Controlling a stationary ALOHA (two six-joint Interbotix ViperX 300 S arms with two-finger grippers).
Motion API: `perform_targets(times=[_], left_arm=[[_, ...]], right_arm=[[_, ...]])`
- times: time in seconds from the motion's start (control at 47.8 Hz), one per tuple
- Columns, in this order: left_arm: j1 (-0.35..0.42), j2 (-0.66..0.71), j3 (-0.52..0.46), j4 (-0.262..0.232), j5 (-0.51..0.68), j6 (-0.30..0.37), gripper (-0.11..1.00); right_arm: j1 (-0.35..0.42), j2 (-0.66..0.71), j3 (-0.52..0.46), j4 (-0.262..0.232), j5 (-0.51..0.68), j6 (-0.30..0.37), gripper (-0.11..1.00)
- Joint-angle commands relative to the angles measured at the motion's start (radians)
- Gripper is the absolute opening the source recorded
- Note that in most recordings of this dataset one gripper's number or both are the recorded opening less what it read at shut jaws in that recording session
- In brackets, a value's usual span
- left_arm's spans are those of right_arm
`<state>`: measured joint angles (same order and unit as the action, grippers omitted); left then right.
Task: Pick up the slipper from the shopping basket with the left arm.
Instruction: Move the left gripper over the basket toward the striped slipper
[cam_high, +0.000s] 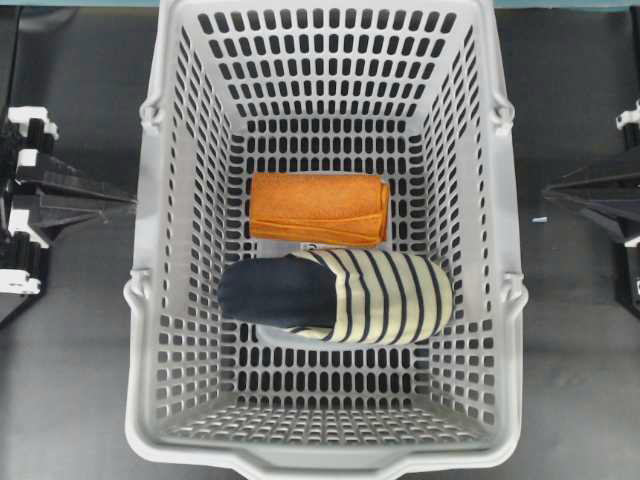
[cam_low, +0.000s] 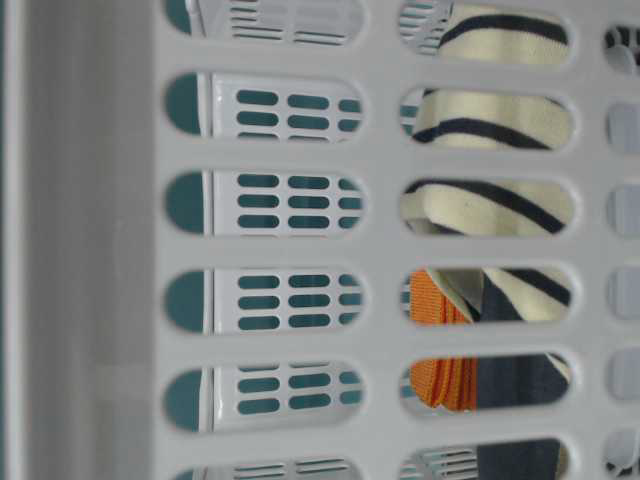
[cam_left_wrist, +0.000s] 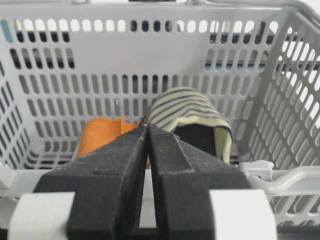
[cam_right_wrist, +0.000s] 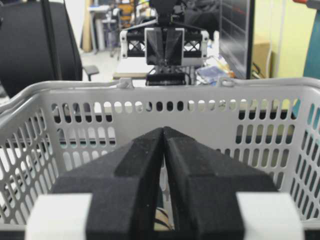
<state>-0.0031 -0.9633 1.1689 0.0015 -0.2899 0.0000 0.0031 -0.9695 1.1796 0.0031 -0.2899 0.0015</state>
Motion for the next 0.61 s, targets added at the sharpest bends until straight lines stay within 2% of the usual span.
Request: perform_targets(times=[0.0, 0.063, 0.126, 0.272, 0.356, 0.586], left_arm=[[-0.009, 0.009, -0.087, 0.044, 0.066, -0.029, 0.06], [-0.014, 0.023, -0.152, 0.044, 0.152, -0.046, 0.05], [-0.023, 0.044, -0.21, 0.044, 0.241, -0.057, 0.0], [-0.058, 0.149, -0.39, 0.044, 0.494, -0.063, 0.0], [-0.074, 0.229, -0.483, 0.044, 0.597, -0.06, 0.0], [-0.084, 0.457, -0.709, 0.044, 0.765, -0.055, 0.0]], right_arm=[[0.002, 0.008, -0.011, 0.002, -0.006, 0.008, 0.0], [0.002, -0.002, -0.009, 0.005, 0.005, 0.008, 0.06], [0.003, -0.009, -0.009, 0.006, 0.018, 0.008, -0.02], [0.006, -0.032, -0.012, 0.006, 0.046, 0.008, -0.02], [0.006, -0.046, -0.012, 0.006, 0.058, 0.008, -0.02], [0.006, -0.057, -0.015, 0.015, 0.091, 0.012, -0.02]])
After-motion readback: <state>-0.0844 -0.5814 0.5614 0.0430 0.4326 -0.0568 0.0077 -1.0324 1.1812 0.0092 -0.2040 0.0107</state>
